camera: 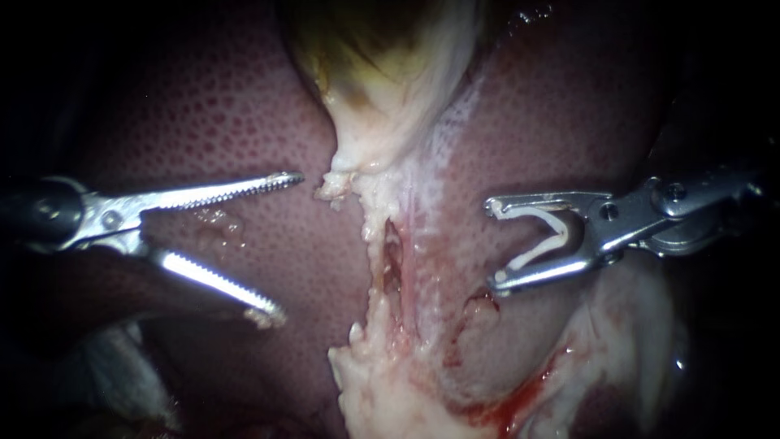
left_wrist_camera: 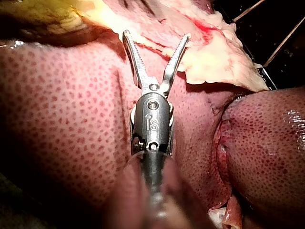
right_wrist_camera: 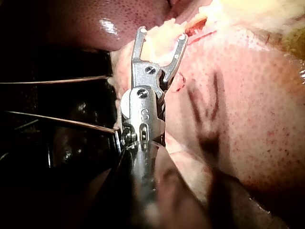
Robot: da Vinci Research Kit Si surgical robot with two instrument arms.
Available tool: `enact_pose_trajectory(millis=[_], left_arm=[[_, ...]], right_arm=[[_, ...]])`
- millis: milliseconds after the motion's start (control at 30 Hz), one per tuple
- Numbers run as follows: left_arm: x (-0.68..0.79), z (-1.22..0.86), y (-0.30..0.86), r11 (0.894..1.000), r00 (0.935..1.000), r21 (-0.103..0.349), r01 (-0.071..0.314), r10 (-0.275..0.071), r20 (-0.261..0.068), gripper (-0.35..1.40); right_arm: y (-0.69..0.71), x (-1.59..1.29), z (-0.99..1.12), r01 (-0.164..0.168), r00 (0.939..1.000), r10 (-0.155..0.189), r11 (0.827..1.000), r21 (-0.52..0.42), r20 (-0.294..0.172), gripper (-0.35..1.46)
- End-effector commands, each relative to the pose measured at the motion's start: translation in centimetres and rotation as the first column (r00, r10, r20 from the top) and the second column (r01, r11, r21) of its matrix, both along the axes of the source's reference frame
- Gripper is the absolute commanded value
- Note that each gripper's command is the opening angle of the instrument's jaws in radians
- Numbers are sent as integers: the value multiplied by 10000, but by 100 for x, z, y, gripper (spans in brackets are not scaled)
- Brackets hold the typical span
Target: Grabbing gallbladder
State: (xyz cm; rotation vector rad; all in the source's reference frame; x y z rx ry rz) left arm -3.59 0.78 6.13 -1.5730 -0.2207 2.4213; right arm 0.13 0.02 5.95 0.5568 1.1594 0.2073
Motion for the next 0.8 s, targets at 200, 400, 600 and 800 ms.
enact_pose_trajectory(millis=[200,400,600,800], left_arm=[[1,4,4,10000,10000,46,26,-26,4,91],[1,13,17,9984,9993,439,361,-358,-65,89],[-9,33,34,9903,9972,1176,741,-741,-41,86],[-22,56,49,9831,9955,1568,946,-952,-38,81]], right_arm=[[0,0,1,-4,10000,4,10000,-1,3,60],[0,-1,1,-3,10000,3,10000,-1,3,60],[1,-1,2,-7,10000,7,10000,-1,5,60],[1,-1,2,-3,10000,3,10000,-1,3,60]])
